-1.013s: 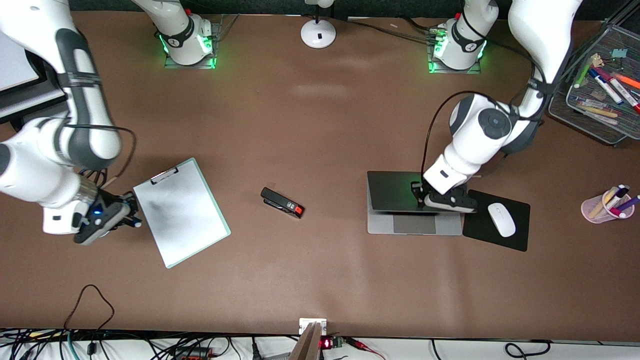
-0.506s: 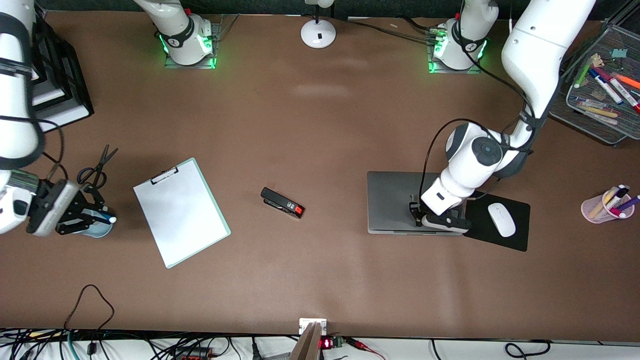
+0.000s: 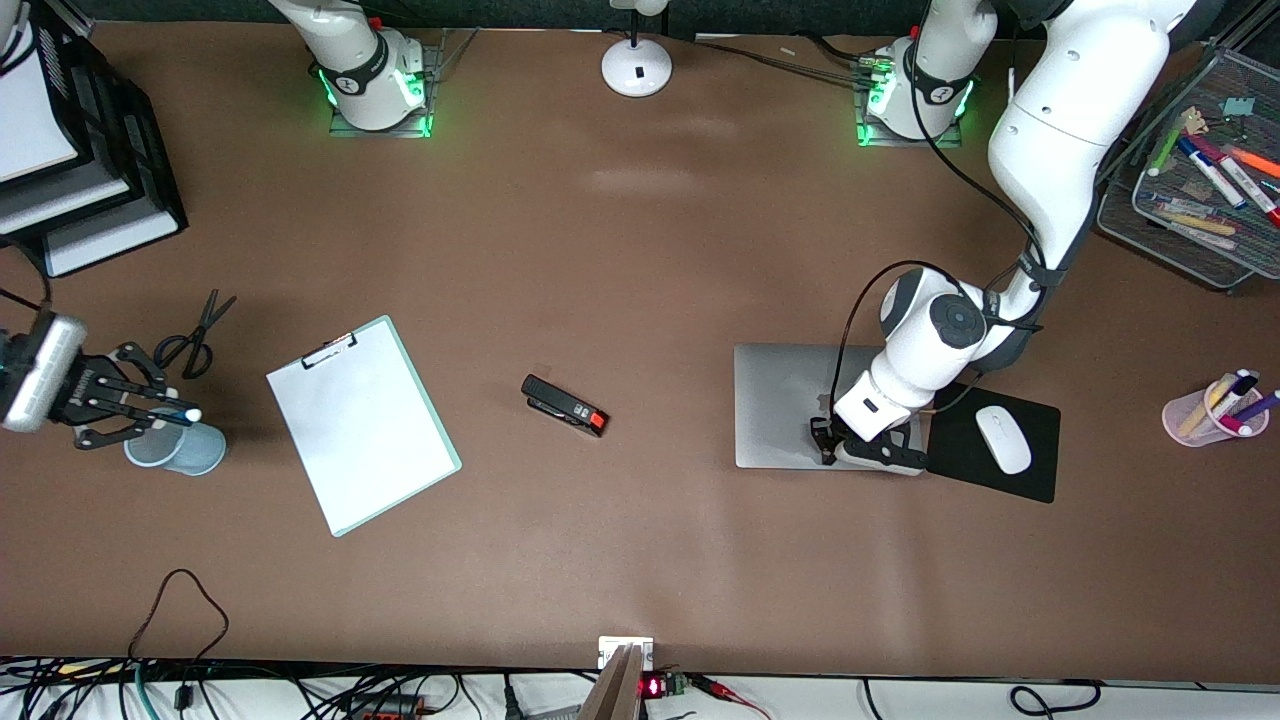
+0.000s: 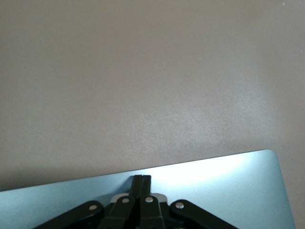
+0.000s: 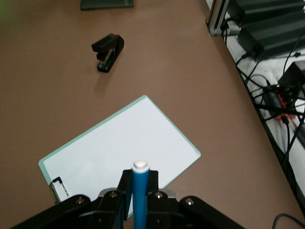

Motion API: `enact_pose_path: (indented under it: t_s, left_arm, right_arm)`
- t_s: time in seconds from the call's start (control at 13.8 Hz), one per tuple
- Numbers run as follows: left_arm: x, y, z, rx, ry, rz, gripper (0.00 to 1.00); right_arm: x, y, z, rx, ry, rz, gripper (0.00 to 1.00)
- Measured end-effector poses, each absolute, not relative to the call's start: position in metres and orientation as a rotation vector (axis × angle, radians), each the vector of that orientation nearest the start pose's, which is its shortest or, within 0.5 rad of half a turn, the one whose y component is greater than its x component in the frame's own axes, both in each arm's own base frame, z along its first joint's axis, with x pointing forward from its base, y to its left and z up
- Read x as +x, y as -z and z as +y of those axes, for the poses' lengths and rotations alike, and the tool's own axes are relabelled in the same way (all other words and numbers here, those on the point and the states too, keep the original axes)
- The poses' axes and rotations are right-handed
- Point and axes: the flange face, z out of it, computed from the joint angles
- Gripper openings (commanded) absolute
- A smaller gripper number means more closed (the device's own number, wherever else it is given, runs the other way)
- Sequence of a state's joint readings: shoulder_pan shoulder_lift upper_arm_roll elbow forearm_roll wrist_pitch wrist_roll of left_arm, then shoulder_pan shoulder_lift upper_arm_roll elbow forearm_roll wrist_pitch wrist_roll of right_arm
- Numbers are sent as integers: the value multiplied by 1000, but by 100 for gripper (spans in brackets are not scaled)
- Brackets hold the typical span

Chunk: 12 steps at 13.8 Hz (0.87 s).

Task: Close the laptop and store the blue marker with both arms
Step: 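Push the laptop lid shut with the left gripper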

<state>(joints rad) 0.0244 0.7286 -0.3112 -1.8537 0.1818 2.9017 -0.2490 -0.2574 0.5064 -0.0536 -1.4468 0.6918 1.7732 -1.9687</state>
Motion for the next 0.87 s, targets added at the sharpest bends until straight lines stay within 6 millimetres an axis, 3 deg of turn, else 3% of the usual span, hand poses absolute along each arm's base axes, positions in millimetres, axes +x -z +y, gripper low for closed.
enact_pose_path:
  t_s: [0.29, 0.51, 0.65, 0.87]
  left_arm:
    - [643, -179, -179, -3299, 536, 152, 0]
    - [648, -185, -176, -3291, 538, 148, 0]
    - [651, -204, -175, -3275, 487, 160, 0]
    - [652, -255, -173, -3229, 378, 183, 0]
  right_arm:
    - [672, -398, -178, -1913, 801, -1732, 4]
    - [677, -380, -200, -1915, 864, -1676, 4]
    - [679, -367, -210, -1916, 873, -1665, 4]
    - [680, -350, -221, -1920, 871, -1649, 4]
